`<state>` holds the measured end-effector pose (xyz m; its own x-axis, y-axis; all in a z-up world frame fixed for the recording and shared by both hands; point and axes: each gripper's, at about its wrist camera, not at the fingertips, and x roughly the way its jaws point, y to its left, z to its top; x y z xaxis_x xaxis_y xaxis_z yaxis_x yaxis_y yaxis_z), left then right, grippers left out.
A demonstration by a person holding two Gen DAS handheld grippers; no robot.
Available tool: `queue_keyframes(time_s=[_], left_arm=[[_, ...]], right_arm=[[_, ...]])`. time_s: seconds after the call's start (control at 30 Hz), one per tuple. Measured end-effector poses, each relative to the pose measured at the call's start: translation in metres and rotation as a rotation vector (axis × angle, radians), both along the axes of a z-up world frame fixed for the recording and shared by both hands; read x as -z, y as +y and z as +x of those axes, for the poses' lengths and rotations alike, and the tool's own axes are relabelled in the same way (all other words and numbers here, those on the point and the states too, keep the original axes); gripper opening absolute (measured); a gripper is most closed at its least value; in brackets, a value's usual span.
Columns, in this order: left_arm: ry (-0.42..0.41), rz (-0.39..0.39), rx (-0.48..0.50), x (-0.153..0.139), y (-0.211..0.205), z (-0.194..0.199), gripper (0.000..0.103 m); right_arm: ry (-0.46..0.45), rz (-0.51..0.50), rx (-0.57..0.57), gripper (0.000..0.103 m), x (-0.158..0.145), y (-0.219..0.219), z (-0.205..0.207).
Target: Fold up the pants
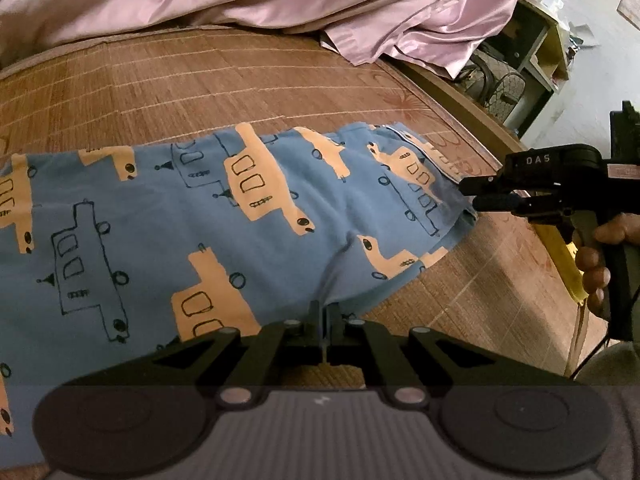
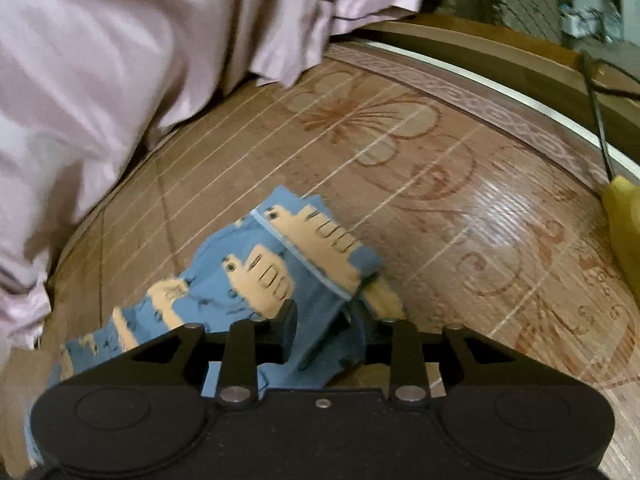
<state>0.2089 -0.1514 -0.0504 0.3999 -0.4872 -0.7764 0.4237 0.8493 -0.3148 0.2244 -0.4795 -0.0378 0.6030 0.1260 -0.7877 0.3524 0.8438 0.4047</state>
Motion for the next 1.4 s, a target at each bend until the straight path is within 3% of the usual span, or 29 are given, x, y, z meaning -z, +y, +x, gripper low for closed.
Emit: queue_keyframes(time_s=[0.3,0.37,0.4,0.43,0.5,0.67,0.93,1.17,1.2,1.27,1.33,1.4], left_arm=[[0.011,-0.005,-0.009,0.001,0.002,0.000,0.001],[0.011,-0.006,-0.009,0.002,0.002,0.000,0.001],[0.012,-0.007,-0.011,0.002,0.002,0.000,0.001],[0.013,-0.009,-0.013,0.002,0.002,0.000,0.001],[0.012,-0.010,-0.013,0.002,0.002,0.000,0.001],[0.001,-0.014,-0.007,0.000,0.003,-0.003,0.001],[0.011,0.005,0.029,0.002,0.003,-0.004,0.001],[0.028,-0.019,0.058,0.002,0.012,-0.006,0.001],[0.037,-0.027,0.068,0.002,0.013,-0.006,0.004],[0.050,-0.034,0.076,-0.001,0.016,-0.006,0.006],[0.047,-0.044,0.078,-0.008,0.024,-0.010,0.012],[0.020,-0.023,0.041,-0.016,0.035,-0.014,0.033]], right_arm=[[0.013,0.043,0.103,0.036,0.009,-0.017,0.016],[0.022,0.031,0.115,0.027,0.009,-0.017,0.019],[0.026,0.019,0.116,0.010,0.008,-0.017,0.021],[0.024,0.009,0.116,0.005,0.007,-0.017,0.021],[-0.006,0.002,0.111,0.004,-0.001,-0.015,0.018],[-0.106,-0.128,0.054,0.003,-0.037,-0.002,-0.006],[0.118,-0.172,0.005,0.004,-0.001,-0.005,-0.011],[0.149,-0.303,-0.103,0.005,0.000,0.010,-0.007],[0.159,-0.317,-0.115,0.008,-0.002,0.012,-0.007],[0.149,-0.368,-0.115,0.024,-0.008,0.016,-0.009],[0.099,-0.432,-0.167,0.055,-0.020,0.026,-0.011],[0.062,-0.447,-0.239,0.069,-0.026,0.038,-0.007]])
